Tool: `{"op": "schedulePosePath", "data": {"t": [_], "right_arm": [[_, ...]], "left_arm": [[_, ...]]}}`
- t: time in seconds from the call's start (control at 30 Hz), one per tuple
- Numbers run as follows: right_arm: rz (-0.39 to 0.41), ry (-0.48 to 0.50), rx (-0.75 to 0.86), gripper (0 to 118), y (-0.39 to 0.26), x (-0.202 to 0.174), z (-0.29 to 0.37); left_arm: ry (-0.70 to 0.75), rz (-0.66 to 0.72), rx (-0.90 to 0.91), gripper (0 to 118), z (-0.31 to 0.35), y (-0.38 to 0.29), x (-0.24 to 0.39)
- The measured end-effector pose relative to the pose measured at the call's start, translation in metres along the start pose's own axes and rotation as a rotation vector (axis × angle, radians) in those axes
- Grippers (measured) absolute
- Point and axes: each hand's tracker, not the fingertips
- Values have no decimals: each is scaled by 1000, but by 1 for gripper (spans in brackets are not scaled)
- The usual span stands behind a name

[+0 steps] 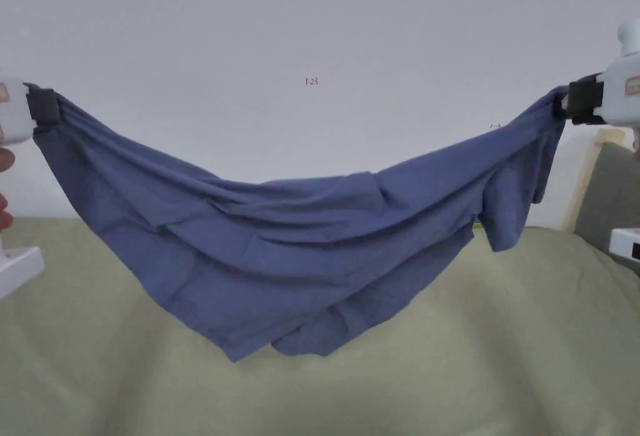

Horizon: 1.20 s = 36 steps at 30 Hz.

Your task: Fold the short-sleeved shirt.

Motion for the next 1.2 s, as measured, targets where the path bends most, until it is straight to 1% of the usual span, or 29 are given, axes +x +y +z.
{"op": "schedulePosePath", "data": {"t": [0.13, 0.27, 0.33, 0.43, 0.57, 0.63, 0.7, 0.8, 1.0, 1.13, 1.2], "right_arm": [[-43, -20, 36, 7, 35, 1, -17], [-47, -31, 29, 7, 34, 1, -41], [-54, -40, 12, 7, 20, 1, -54], [-97, -24, -35, 7, -19, 6, -78], [-96, -51, -97, 7, -71, 10, -102], [-100, -53, -111, 7, -85, 14, -106], [-88, -51, -128, 7, -93, 15, -107], [-56, -58, -146, 7, -97, 13, -102], [-58, -54, -147, 7, -112, 8, -63], [-61, -49, -153, 7, -140, 1, -19], [-46, -46, -173, 7, -162, -5, 9]], "left_arm": [[45, -15, 36, 3, -22, 37, 0], [47, 17, 38, 3, -41, 40, -1], [47, 38, 23, 3, -52, 27, -1], [29, 65, -25, 3, -70, -13, -1], [48, 74, -86, 3, -91, -74, -3], [46, 69, -95, 3, -99, -92, -6], [29, 75, -123, 3, -103, -102, -7], [32, 53, -138, 3, -101, -109, -6], [15, 52, -162, 3, -71, -119, -10], [7, 45, -183, 3, -26, -136, -12], [2, 46, -193, 3, 4, -150, -12]]}}
